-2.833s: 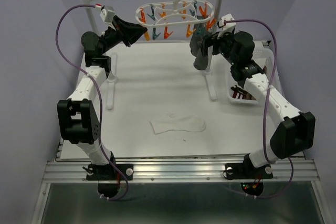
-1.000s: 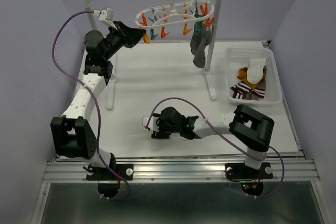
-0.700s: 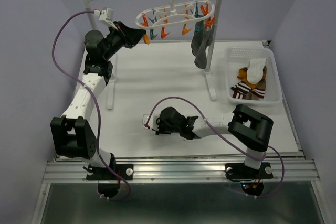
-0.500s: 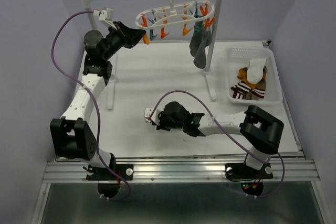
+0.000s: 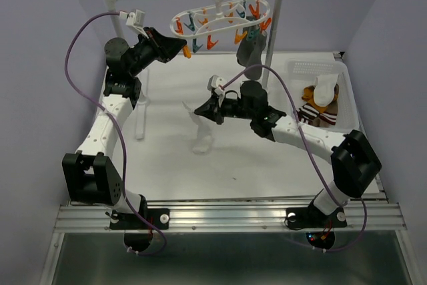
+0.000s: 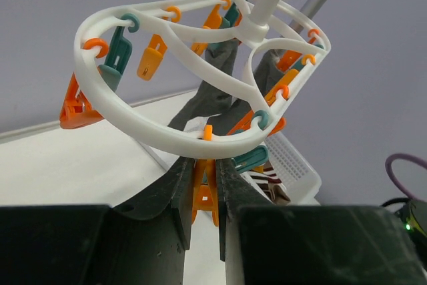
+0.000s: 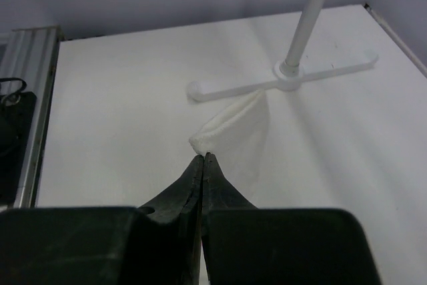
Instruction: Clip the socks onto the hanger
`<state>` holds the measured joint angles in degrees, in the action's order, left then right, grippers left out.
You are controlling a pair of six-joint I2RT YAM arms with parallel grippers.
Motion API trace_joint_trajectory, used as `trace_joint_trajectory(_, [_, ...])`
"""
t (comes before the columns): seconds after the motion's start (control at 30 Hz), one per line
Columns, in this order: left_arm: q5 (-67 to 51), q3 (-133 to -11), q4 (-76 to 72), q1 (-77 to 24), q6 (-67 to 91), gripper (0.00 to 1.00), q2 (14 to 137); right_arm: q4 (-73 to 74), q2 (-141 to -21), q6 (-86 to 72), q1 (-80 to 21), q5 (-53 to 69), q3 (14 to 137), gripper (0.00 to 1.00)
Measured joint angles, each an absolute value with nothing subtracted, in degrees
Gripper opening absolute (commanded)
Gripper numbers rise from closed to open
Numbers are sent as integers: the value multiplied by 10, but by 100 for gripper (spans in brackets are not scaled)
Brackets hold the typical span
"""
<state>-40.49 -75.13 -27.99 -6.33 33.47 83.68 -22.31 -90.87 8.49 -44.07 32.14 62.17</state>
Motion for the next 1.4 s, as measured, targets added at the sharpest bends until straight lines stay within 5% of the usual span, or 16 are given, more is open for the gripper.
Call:
trace_joint_trajectory(0.8, [-506, -767, -330, -63, 346, 0, 842, -211, -1063, 11, -322, 573, 901, 1])
trace_joint_trajectory(1.4, [-565, -769, -411, -63, 391, 0, 865, -239, -1103, -116, -286, 585, 971, 1])
